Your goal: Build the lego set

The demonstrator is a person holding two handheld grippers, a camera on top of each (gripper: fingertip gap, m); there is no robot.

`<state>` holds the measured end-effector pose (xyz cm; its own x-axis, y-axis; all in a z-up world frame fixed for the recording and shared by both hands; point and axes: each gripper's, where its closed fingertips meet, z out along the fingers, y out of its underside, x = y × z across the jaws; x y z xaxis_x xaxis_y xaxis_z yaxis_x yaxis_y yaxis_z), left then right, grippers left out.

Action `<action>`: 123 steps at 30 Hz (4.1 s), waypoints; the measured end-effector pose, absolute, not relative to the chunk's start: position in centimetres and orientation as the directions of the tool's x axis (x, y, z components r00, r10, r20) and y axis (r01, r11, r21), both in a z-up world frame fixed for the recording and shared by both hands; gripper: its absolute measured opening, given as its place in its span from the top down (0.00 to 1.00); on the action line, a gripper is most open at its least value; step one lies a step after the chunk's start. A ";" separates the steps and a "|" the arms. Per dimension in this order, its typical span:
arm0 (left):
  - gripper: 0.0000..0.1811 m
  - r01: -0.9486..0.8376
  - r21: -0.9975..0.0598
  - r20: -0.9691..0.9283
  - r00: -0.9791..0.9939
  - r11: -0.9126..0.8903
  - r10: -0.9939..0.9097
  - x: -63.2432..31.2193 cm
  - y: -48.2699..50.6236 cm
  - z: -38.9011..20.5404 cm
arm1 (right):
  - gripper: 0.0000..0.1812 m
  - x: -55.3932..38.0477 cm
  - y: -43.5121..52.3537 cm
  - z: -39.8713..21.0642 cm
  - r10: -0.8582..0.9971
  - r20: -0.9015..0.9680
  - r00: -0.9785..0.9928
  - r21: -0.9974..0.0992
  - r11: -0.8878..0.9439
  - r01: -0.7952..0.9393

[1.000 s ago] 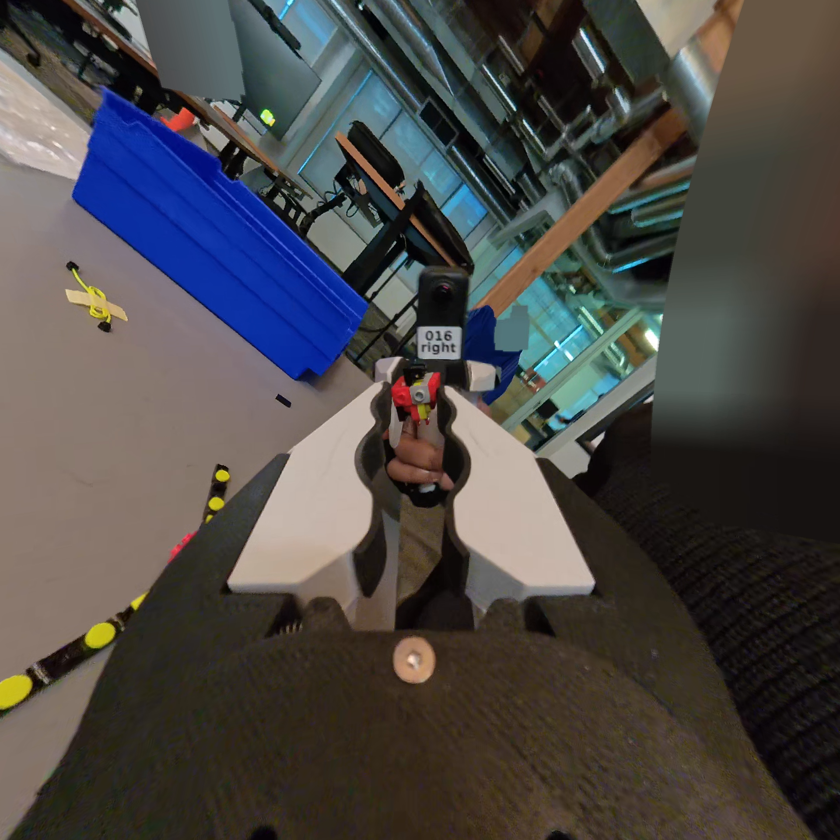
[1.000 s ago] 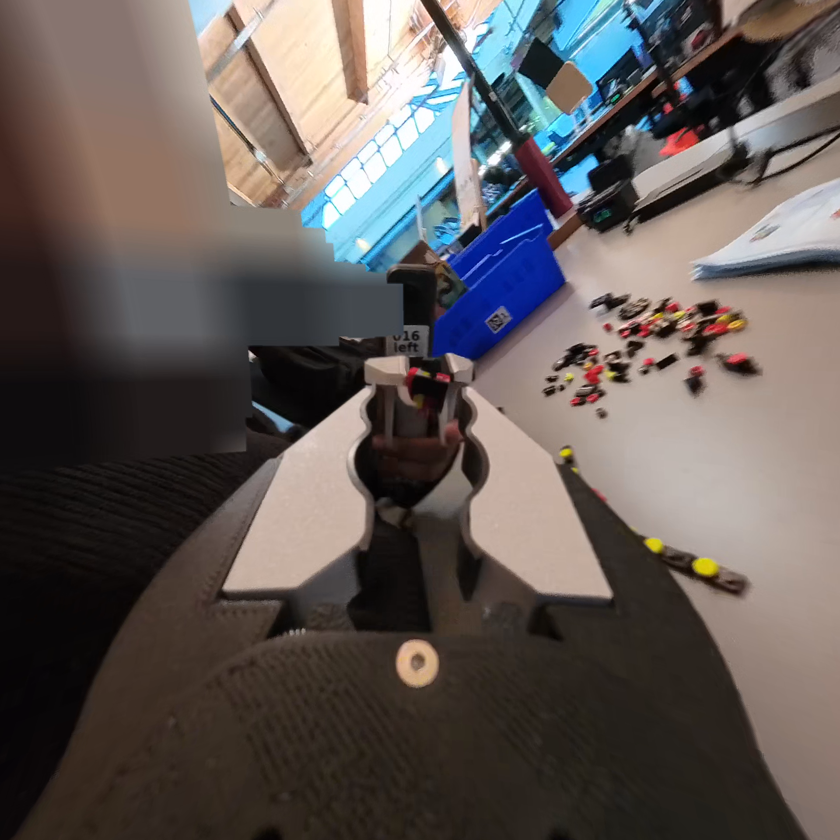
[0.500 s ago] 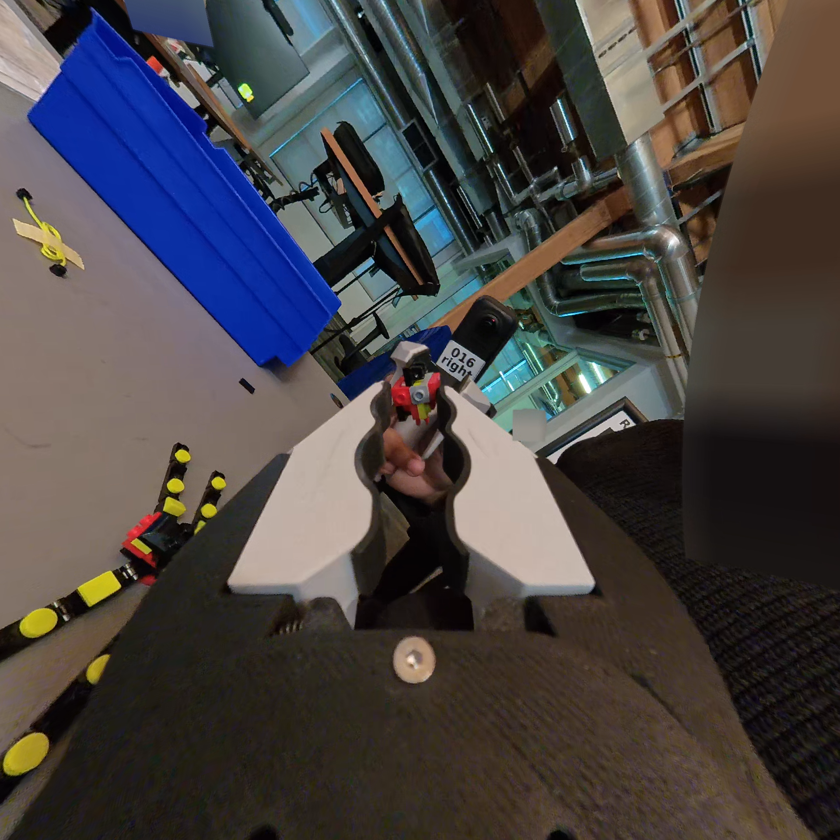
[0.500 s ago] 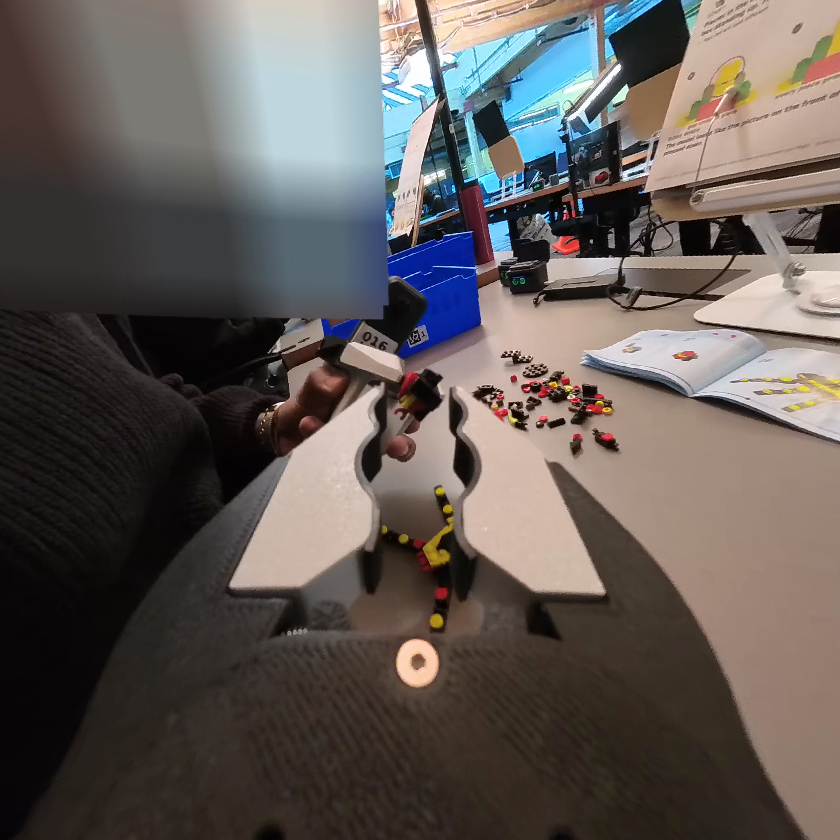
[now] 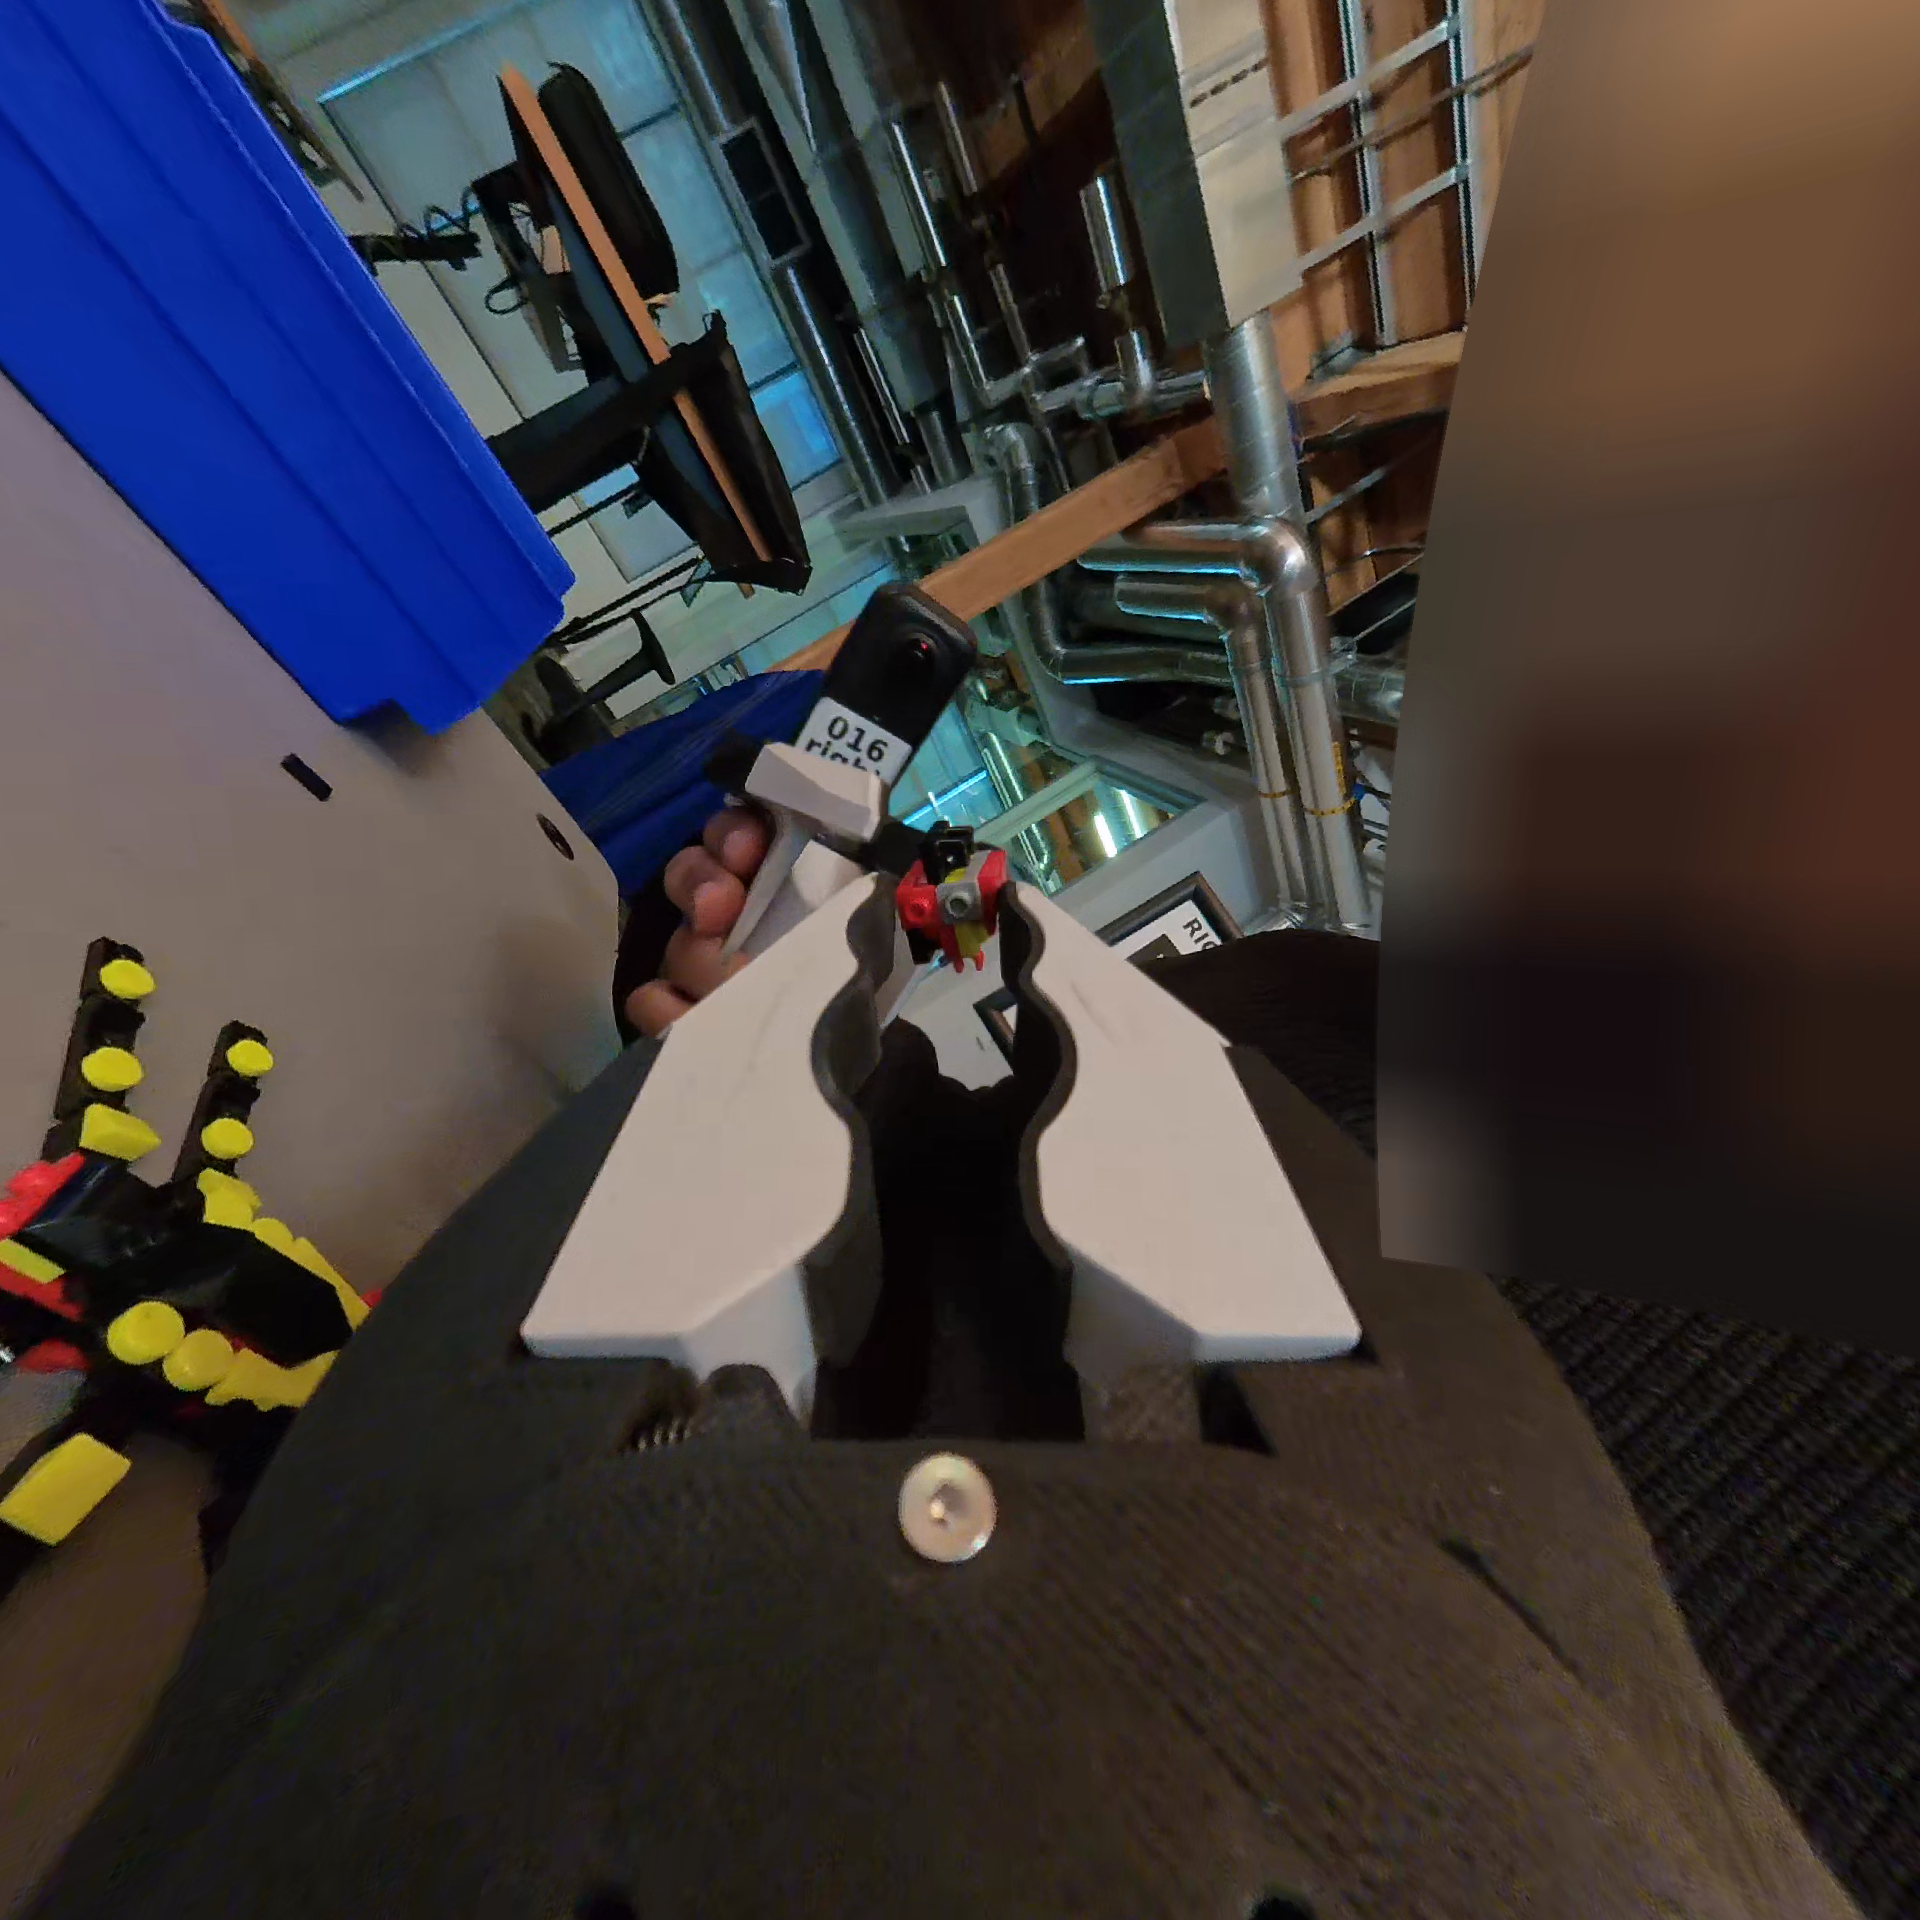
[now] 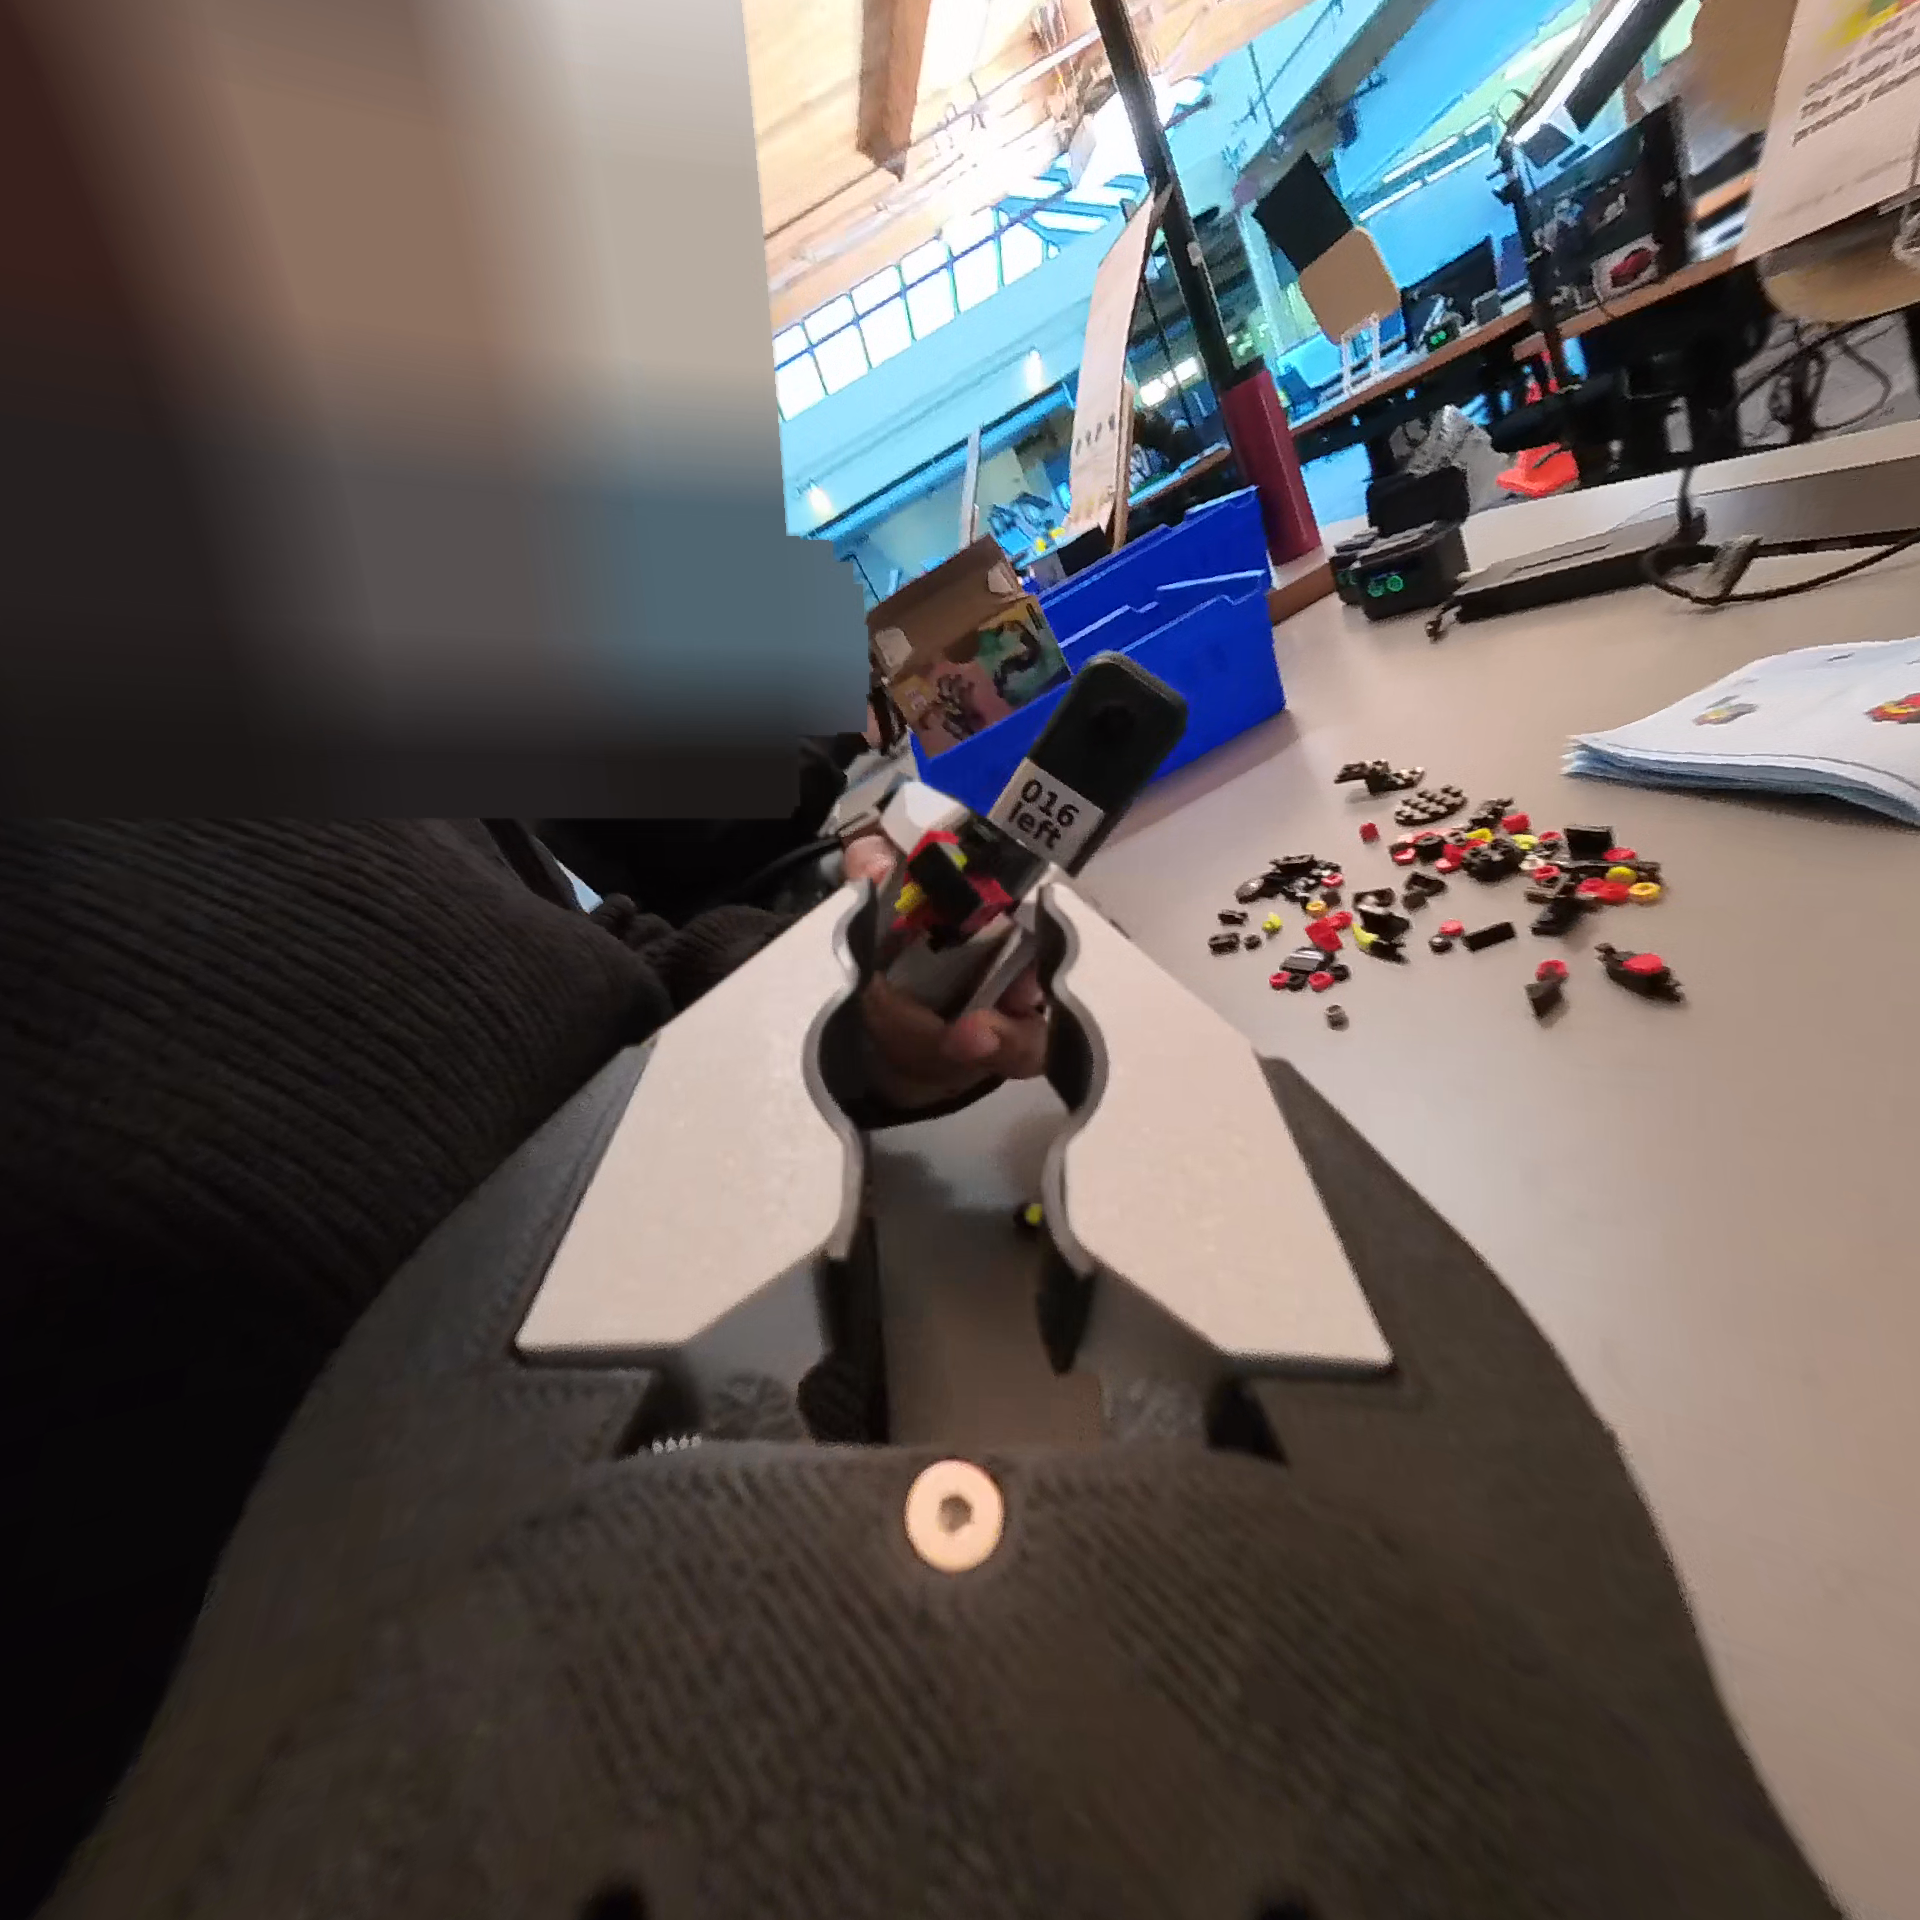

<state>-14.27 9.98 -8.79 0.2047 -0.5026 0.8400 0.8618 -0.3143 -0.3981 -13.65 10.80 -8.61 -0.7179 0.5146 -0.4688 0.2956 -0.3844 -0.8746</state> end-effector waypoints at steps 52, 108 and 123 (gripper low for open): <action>0.88 0.635 -0.697 0.711 0.672 -0.333 -0.207 -14.3 11.5 -13.8 | 0.92 -14.7 10.6 -13.7 0.774 0.151 -0.615 -0.939 0.307 0.155; 0.89 0.314 -0.931 0.362 0.729 -0.186 -0.582 -9.6 8.6 -9.1 | 0.88 -10.2 8.4 -9.1 0.464 -0.231 -0.855 -0.973 -0.101 0.209; 0.88 0.339 -0.926 0.371 0.731 -0.166 -0.573 -9.8 8.8 -8.8 | 0.88 -10.4 8.6 -9.0 0.474 -0.231 -0.850 -0.973 -0.105 0.206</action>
